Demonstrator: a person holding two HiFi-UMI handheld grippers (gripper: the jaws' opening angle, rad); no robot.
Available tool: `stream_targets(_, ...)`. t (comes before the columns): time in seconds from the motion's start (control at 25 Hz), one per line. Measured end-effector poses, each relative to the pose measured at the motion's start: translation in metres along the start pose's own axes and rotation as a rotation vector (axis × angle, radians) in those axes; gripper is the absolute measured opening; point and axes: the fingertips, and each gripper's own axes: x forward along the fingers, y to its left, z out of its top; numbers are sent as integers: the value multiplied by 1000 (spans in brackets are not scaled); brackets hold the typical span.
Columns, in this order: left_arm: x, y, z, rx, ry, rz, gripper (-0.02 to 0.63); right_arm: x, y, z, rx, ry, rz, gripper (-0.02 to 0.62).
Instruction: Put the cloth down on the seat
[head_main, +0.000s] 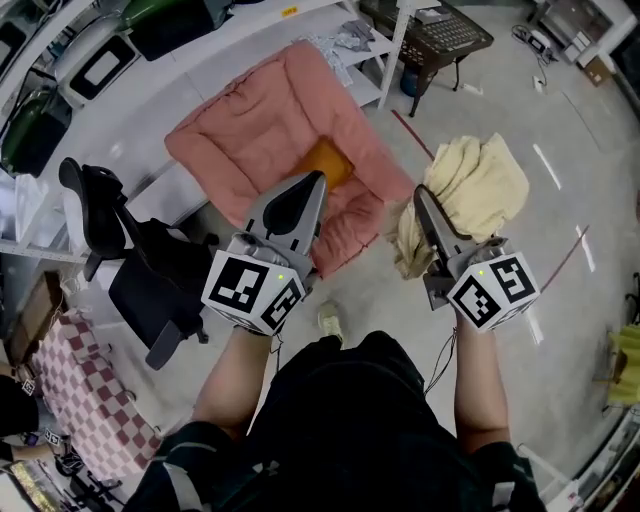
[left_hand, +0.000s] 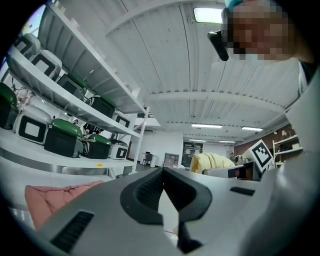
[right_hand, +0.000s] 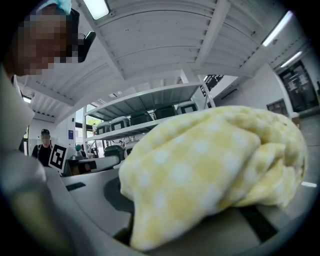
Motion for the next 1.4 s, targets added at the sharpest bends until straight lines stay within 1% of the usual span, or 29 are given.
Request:
stream_targets(0.16,17,21,-12,-6,16,-14,5,28,-9,-13,8,27,-16,113)
stream_targets(0.4,42,40,-32,-13,21,-10,5,59,-33,-34,31,57,-26,114)
stream_targets(0.6,69,61,-50,-18,34,17,5,92,-59,-53,58,83,-13,114)
stream_targets(0.8,109,86,-66,-9,58,35,5,135,-95,-77,102,131,1,114)
stream_targets(1.04,165,112,-105,-14,116,43,5,189,-145,-126,183,211,7,114)
stream_targets(1.2,200,131,-136,-34,154,54,5,224,-179,-169,219,271,-2,115)
stream_targets(1.4,233,158,-172,-65,199,77,5,261,-210,-220,290,335,-14,115)
